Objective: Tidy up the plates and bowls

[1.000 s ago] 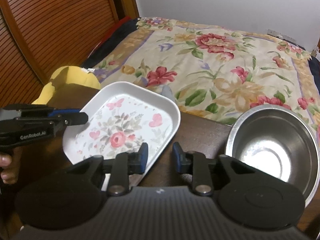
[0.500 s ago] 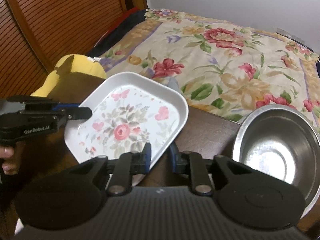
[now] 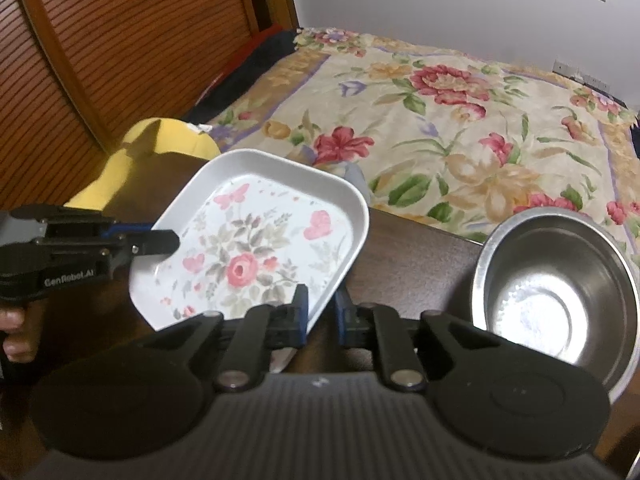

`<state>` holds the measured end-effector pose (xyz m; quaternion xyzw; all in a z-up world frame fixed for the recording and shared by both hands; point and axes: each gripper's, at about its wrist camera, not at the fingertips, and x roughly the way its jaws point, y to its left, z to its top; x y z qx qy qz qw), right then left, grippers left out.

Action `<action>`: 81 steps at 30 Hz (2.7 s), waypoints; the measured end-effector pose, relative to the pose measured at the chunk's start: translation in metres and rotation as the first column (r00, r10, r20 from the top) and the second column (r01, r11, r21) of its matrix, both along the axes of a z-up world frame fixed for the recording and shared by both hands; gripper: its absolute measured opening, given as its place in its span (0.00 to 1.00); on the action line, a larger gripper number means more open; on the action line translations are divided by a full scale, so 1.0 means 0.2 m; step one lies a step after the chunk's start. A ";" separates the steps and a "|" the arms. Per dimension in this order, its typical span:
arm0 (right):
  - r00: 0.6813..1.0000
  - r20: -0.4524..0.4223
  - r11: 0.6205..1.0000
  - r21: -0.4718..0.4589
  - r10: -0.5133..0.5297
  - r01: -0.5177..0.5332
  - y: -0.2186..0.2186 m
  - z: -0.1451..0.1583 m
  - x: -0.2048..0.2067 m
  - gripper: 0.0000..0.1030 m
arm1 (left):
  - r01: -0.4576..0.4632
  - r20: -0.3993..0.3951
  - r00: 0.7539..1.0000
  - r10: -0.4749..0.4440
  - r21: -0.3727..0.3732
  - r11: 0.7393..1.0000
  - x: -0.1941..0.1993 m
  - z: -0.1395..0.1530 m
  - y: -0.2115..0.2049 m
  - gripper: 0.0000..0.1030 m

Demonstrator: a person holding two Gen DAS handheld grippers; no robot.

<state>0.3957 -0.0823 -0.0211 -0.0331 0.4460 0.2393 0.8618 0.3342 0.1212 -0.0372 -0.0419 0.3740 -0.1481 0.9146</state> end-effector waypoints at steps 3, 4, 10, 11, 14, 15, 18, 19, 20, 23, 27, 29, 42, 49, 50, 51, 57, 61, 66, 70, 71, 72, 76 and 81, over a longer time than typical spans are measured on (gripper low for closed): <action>1.000 0.023 1.000 0.000 0.000 0.000 0.01 0.05 -0.05 0.15 | -0.006 0.016 1.000 0.006 -0.006 1.000 -0.05 0.04 0.01 0.08; 1.000 0.031 1.000 -0.003 0.001 -0.001 0.01 0.06 -0.06 0.15 | -0.008 0.017 1.000 0.008 -0.012 1.000 -0.07 0.05 0.02 0.08; 0.998 0.056 1.000 -0.021 0.013 -0.012 0.03 0.11 -0.16 0.15 | -0.012 0.024 1.000 0.012 -0.009 1.000 -0.14 0.08 0.03 0.08; 0.998 0.058 1.000 -0.023 0.014 -0.012 0.03 0.11 -0.17 0.15 | -0.011 0.026 1.000 0.011 -0.010 1.000 -0.16 0.08 0.03 0.08; 0.998 0.064 1.000 -0.028 0.013 -0.011 0.03 0.13 -0.21 0.15 | -0.006 0.036 0.999 0.006 -0.006 1.000 -0.21 0.11 0.03 0.08; 0.998 0.068 1.000 -0.029 0.013 -0.011 0.03 0.13 -0.22 0.15 | -0.005 0.040 0.999 0.005 -0.005 1.000 -0.22 0.12 0.03 0.08; 0.997 0.078 0.999 -0.032 0.013 -0.011 0.03 0.15 -0.26 0.15 | -0.006 0.046 0.999 0.007 -0.003 1.000 -0.27 0.13 0.03 0.08; 0.997 0.081 0.999 -0.036 0.013 -0.010 0.03 0.16 -0.28 0.15 | -0.006 0.044 0.999 0.005 0.003 1.000 -0.28 0.13 0.03 0.08; 0.996 0.085 0.999 -0.041 0.014 -0.010 0.04 0.16 -0.29 0.15 | -0.005 0.044 0.999 0.005 0.010 1.000 -0.29 0.13 0.03 0.08; 0.996 0.092 0.999 -0.050 0.018 -0.014 0.04 0.15 -0.34 0.15 | -0.010 0.044 0.999 0.010 0.011 1.000 -0.34 0.13 0.04 0.08; 0.996 0.088 0.999 -0.045 0.018 -0.014 0.04 0.13 -0.40 0.15 | -0.010 0.043 0.999 0.009 0.017 1.000 -0.41 0.12 0.04 0.08; 0.996 0.088 0.999 -0.045 0.019 -0.015 0.03 0.13 -0.43 0.15 | -0.008 0.044 0.999 0.007 0.022 1.000 -0.45 0.12 0.03 0.08; 0.994 0.106 0.999 -0.025 0.022 -0.019 0.00 0.14 -0.65 0.15 | 0.019 0.043 0.999 -0.020 0.025 1.000 -0.69 0.12 -0.01 0.08; 0.996 0.087 1.000 -0.009 0.027 -0.027 -0.04 0.10 -0.72 0.15 | 0.043 0.016 0.999 -0.044 0.030 0.999 -0.80 0.07 -0.03 0.09; 0.996 0.084 1.000 -0.008 0.029 -0.028 -0.04 0.09 -0.73 0.15 | 0.045 0.015 0.999 -0.045 0.031 0.999 -0.81 0.07 -0.04 0.09; 0.996 0.082 1.000 -0.006 0.030 -0.030 -0.04 0.09 -0.74 0.15 | 0.047 0.015 0.999 -0.047 0.030 0.998 -0.82 0.07 -0.03 0.09; 0.996 0.083 0.999 0.017 0.035 -0.037 -0.07 0.08 -0.82 0.15 | 0.060 0.019 0.998 -0.061 0.029 0.998 -0.90 0.07 -0.03 0.09; 0.995 0.090 0.998 0.031 0.043 -0.046 -0.08 0.08 -0.88 0.15 | 0.064 0.019 0.998 -0.064 0.018 0.998 -0.96 0.08 -0.02 0.09; 0.993 0.100 0.997 0.042 0.060 -0.064 -0.08 0.07 -0.96 0.15 | 0.061 0.015 0.998 -0.061 0.018 0.998 -1.03 0.06 -0.02 0.09; 0.992 0.112 0.997 0.040 0.064 -0.069 -0.08 0.04 -1.01 0.15 | 0.061 0.023 0.998 -0.061 0.033 0.998 -1.10 0.05 -0.04 0.09; 0.991 0.115 0.997 0.038 0.064 -0.068 -0.08 0.03 -1.02 0.15 | 0.060 0.026 0.998 -0.061 0.041 0.997 -1.11 0.04 -0.05 0.09; 0.991 0.115 0.997 0.040 0.062 -0.067 -0.08 0.03 -1.03 0.15 | 0.059 0.029 0.998 -0.061 0.046 0.997 -1.12 0.04 -0.06 0.09; 0.990 0.128 0.997 0.039 0.059 -0.065 -0.09 0.01 -1.07 0.15 | 0.060 0.025 0.998 -0.061 0.046 0.997 -1.14 0.02 -0.07 0.09; 0.989 0.147 0.997 0.071 0.023 -0.033 -0.11 -0.01 -1.11 0.15 | 0.067 0.029 0.997 -0.068 0.047 0.997 -1.15 0.00 -0.08 0.09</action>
